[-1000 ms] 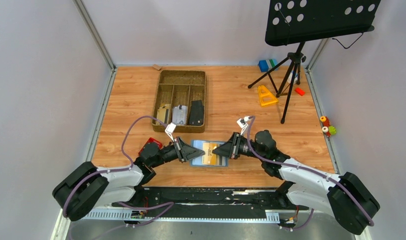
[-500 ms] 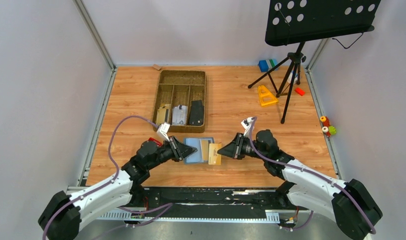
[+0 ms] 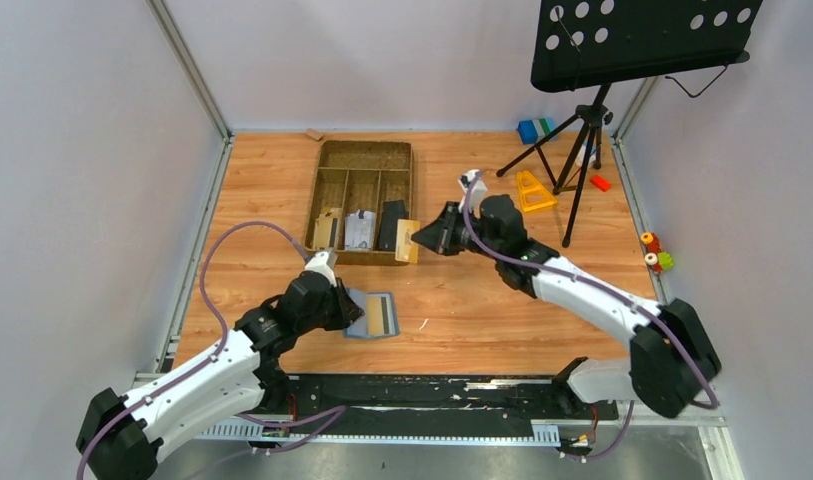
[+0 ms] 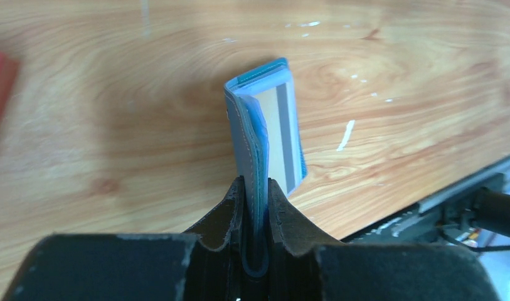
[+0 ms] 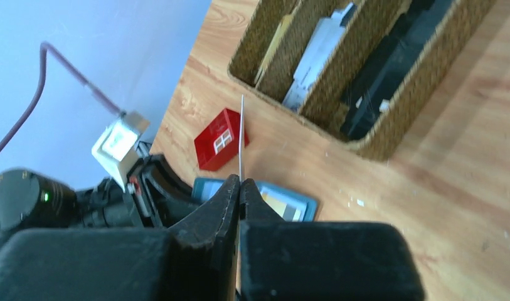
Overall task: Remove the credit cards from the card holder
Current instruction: Place the credit card in the storage box.
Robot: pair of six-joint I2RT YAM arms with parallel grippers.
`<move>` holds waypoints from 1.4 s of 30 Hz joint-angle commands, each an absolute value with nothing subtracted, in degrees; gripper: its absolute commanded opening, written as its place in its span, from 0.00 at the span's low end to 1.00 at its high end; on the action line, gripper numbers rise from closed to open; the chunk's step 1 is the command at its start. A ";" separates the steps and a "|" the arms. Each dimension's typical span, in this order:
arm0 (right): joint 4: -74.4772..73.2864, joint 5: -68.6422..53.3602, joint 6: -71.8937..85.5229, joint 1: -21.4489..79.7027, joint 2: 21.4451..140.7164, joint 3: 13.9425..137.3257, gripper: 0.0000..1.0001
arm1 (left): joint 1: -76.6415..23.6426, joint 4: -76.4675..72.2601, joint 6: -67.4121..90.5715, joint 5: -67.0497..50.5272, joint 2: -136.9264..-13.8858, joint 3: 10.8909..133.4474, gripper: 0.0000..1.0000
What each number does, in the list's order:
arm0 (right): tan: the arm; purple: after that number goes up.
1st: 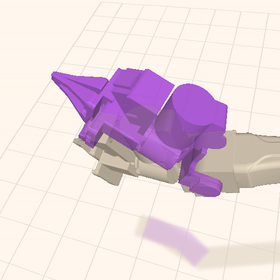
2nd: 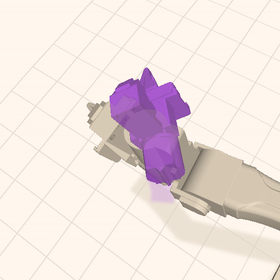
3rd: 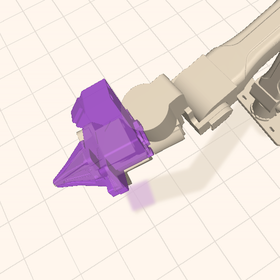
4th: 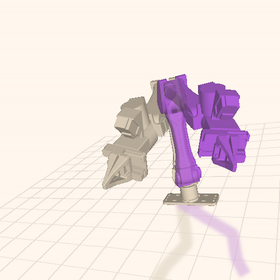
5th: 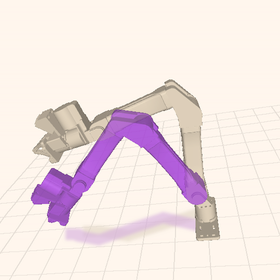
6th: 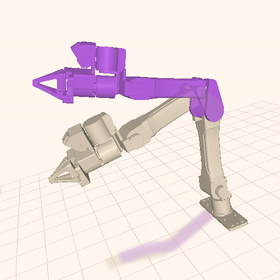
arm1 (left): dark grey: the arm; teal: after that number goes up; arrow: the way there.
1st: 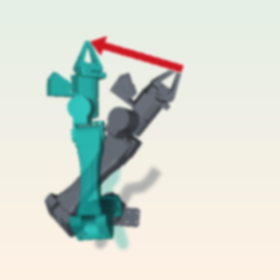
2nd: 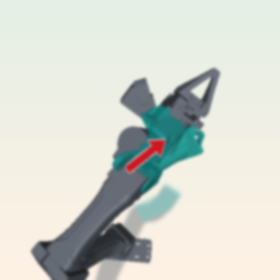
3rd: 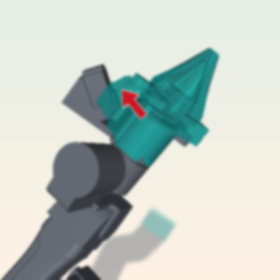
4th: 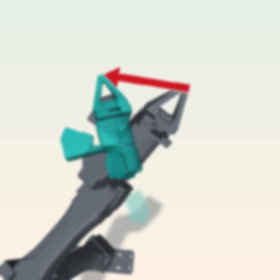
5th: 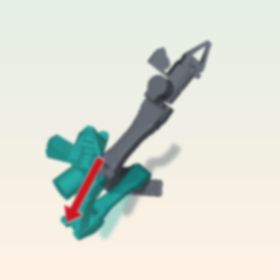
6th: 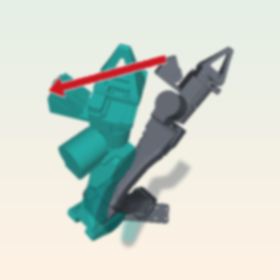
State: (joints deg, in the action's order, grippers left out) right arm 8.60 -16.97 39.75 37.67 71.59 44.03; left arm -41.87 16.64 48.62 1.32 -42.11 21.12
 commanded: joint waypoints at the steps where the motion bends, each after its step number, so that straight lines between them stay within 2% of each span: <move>1: 12.23 -19.33 38.39 37.49 81.95 53.48 0.00 | -41.66 26.72 46.32 8.99 -39.45 24.37 0.00; 5: 16.95 -24.33 41.23 38.24 93.35 62.75 0.00 | -41.66 30.34 46.94 12.31 -38.34 24.57 0.00; 10: 16.66 -23.76 42.88 41.43 105.57 75.55 0.00 | -41.58 34.65 48.71 16.65 -38.44 24.87 0.00; 17: 16.66 -15.84 46.25 44.12 119.15 88.08 0.00 | -41.57 31.20 49.70 16.83 -35.33 22.20 0.00; 31: 16.33 -11.44 48.07 46.55 133.04 99.82 0.03 | -41.57 31.67 48.34 19.25 -29.00 19.35 0.00; 36: 16.17 -8.79 44.88 46.99 131.33 99.66 0.22 | -41.57 29.98 47.99 18.24 -29.21 18.90 0.00; 42: 16.01 -8.70 41.85 46.91 126.84 98.95 0.40 | -41.61 29.64 48.16 17.18 -29.63 18.82 0.00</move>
State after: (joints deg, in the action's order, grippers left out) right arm 13.98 -9.98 44.91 46.48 132.46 97.12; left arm -41.85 32.36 48.45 17.02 -29.54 18.98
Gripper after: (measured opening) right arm 0.363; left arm 0.187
